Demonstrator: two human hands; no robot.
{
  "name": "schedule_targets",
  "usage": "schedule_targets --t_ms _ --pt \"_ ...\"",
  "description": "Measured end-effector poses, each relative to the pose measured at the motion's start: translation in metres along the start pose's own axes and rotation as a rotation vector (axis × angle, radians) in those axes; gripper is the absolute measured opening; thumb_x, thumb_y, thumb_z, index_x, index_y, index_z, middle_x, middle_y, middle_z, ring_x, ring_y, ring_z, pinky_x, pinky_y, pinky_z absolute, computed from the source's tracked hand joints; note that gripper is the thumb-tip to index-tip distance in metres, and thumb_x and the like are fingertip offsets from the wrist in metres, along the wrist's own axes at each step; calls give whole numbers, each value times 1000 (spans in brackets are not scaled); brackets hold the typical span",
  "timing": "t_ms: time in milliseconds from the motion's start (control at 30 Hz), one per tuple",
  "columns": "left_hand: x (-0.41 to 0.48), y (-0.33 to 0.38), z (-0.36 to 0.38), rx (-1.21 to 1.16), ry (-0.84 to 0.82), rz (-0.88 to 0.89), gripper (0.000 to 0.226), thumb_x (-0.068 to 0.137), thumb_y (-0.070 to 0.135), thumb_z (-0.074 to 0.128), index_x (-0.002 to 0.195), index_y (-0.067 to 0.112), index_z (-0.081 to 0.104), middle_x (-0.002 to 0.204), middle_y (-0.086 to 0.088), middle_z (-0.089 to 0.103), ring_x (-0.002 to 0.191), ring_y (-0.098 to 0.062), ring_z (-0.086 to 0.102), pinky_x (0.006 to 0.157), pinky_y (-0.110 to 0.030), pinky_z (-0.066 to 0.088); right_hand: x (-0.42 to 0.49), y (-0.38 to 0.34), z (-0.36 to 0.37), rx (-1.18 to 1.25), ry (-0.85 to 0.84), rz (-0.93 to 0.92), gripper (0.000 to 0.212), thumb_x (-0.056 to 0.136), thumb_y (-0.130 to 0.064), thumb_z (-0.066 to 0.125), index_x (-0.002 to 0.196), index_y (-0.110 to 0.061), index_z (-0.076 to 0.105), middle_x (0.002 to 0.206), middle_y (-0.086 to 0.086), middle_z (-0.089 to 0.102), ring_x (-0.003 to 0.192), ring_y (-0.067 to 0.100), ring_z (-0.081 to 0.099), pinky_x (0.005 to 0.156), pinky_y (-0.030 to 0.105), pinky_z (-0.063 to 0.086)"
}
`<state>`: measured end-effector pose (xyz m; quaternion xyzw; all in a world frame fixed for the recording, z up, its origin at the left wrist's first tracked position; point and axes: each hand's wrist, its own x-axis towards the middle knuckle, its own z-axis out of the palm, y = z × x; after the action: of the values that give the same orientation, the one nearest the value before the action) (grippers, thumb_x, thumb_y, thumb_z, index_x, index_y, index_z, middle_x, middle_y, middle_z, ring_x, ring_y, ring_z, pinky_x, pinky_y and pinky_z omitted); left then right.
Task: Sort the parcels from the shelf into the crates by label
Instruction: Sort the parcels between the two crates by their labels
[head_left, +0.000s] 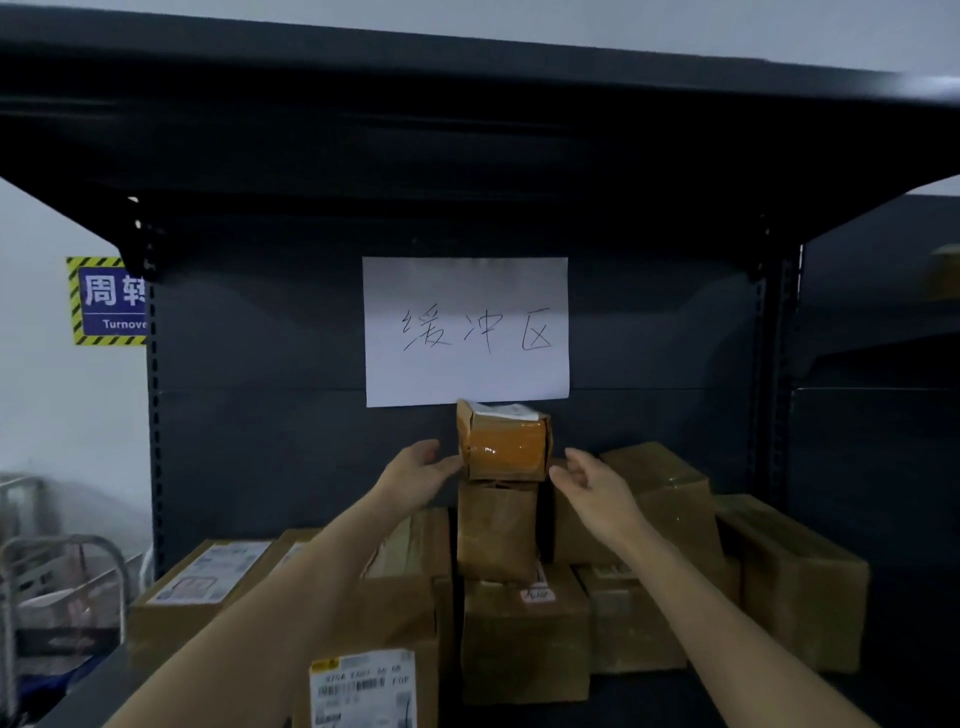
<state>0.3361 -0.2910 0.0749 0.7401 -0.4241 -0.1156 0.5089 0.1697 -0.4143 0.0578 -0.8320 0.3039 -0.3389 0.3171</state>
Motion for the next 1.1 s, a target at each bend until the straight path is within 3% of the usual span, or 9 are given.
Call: schedule_targets --t_ms 67,200,300,467,667,767,867,1000,1100 --pt "13 2 4 -75 -8 -43 59 95 31 49 144 7 28 151 -9 32 138 -25 31 112 -35 25 14 -2 3 88 -18 41 57 96 -39 42 145 -13 27 147 7 38 134 20 37 108 32 29" --pt "39 -5 13 -283 -98 -135 62 89 48 48 140 13 39 144 -9 43 131 -28 41 113 -46 30 35 -2 9 240 -22 110 71 84 -69 33 142 -27 33 143 -3 41 132 20 38 111 46 32" --pt "32 2 19 -361 -129 -97 37 101 32 33 126 15 53 123 -7 60 116 -24 55 106 -42 40 39 -3 12 418 -62 102 55 91 -60 28 136 -30 40 125 -5 52 122 18 47 108 44 36" --pt "31 -2 19 -479 -66 15 31 101 23 36 126 11 48 118 -10 60 108 -24 58 95 -39 48 29 -4 9 754 -27 72 27 95 -47 35 105 -28 51 117 3 61 112 19 56 103 44 41" --pt "12 -1 15 -452 -52 196 20 98 6 39 109 16 53 113 -6 65 103 -18 62 80 -25 52 8 -9 1 770 -62 61 19 89 -23 58 79 -16 44 108 9 65 103 23 62 92 50 49" --pt "2 1 11 -284 -22 321 22 96 2 42 115 11 49 115 -3 63 103 -8 60 81 -16 52 -3 -8 -1 703 -28 18 23 89 -15 58 76 -14 39 107 6 64 100 18 63 89 45 53" --pt "-11 2 7 27 4 427 33 95 4 44 126 15 45 125 0 58 117 -12 54 100 -26 45 -14 -6 -2 688 22 -16 22 88 -12 58 76 -12 39 101 2 65 96 17 64 87 42 54" --pt "-28 -4 -2 649 154 506 44 96 20 45 139 21 35 142 1 44 132 -17 40 107 -31 34 -34 -3 -2 646 43 -30 20 88 -12 59 77 -12 42 99 0 67 94 16 66 84 36 55" --pt "-39 -11 -11 815 204 553 43 96 23 44 139 20 38 143 0 44 133 -17 38 110 -30 28 -52 4 0 641 34 -20 20 88 -10 58 78 -12 41 98 -2 67 92 12 66 76 28 56"
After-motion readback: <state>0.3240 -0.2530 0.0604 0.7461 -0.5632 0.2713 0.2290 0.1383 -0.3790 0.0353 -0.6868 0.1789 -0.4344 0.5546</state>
